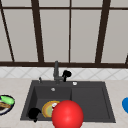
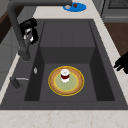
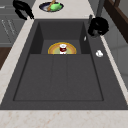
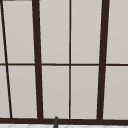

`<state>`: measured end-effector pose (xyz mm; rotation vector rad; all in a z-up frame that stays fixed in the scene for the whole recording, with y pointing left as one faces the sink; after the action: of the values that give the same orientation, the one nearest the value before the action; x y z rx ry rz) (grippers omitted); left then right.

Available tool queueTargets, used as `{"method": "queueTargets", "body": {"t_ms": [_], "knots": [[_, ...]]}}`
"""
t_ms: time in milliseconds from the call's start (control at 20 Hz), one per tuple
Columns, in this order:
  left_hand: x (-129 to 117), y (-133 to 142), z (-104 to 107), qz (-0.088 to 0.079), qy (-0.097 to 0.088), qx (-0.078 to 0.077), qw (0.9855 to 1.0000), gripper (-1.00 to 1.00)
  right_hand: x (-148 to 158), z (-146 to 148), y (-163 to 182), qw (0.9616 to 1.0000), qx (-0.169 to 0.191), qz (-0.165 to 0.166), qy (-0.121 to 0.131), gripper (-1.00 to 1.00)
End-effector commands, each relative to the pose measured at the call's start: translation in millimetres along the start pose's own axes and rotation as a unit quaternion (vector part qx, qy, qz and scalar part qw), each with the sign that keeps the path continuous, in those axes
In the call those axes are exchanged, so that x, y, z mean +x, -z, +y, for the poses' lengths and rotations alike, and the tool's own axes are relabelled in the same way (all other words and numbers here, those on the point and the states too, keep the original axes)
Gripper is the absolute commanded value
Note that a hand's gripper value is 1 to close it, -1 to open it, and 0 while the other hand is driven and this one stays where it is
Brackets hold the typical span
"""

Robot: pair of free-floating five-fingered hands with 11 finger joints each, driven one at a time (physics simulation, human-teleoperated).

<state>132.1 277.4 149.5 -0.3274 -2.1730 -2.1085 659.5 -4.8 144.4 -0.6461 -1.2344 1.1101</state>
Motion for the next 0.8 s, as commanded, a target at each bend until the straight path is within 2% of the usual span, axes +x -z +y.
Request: {"method": "queueTargets", "body": {"t_ms": [0, 250, 350, 450, 500, 550, 600, 650, 750], "knots": [[0.0, 0.0, 0.0, 0.0, 0.0, 0.0, 1.0, 0.0, -24.7, 11.3, -2.5, 0.9992, 0.003, -0.006, 0.038, 1.0], [0.0, 0.0, 0.0, 0.0, 0.0, 0.0, 1.0, 0.0, -30.2, 11.4, 0.6, 0.9976, -0.002, -0.015, 0.067, 1.0], [0.0, 0.0, 0.0, 0.0, 0.0, 0.0, 1.0, 0.0, -16.0, 6.3, 7.1, 0.9993, 0.013, -0.007, 0.035, 1.0], [0.0, 0.0, 0.0, 0.0, 0.0, 0.0, 1.0, 0.0, -4.2, -1.5, 2.4, 0.9996, 0.007, 0.001, 0.028, 1.0], [0.0, 0.0, 0.0, 0.0, 0.0, 0.0, 1.0, 0.0, -1.7, -2.7, 3.3, 0.9997, 0.011, 0.007, 0.019, -1.0], [0.0, 0.0, 0.0, 0.0, 0.0, 0.0, 1.0, 0.0, 6.1, -6.7, 12.4, 0.9995, 0.023, 0.017, 0.014, -1.0], [0.0, 0.0, 0.0, 0.0, 0.0, 0.0, 1.0, 0.0, 12.7, -12.9, 11.9, 0.9996, 0.02, 0.018, 0.001, -1.0], [0.0, 0.0, 0.0, 0.0, 0.0, 0.0, 1.0, 0.0, 0.6, -25.4, 0.0, 0.9997, 0.017, 0.015, 0.003, -1.0], [0.0, 0.0, 0.0, 0.0, 0.0, 0.0, 1.0, 0.0, 5.1, -37.1, -4.4, 0.9998, 0.009, 0.011, -0.012, -1.0]]}}
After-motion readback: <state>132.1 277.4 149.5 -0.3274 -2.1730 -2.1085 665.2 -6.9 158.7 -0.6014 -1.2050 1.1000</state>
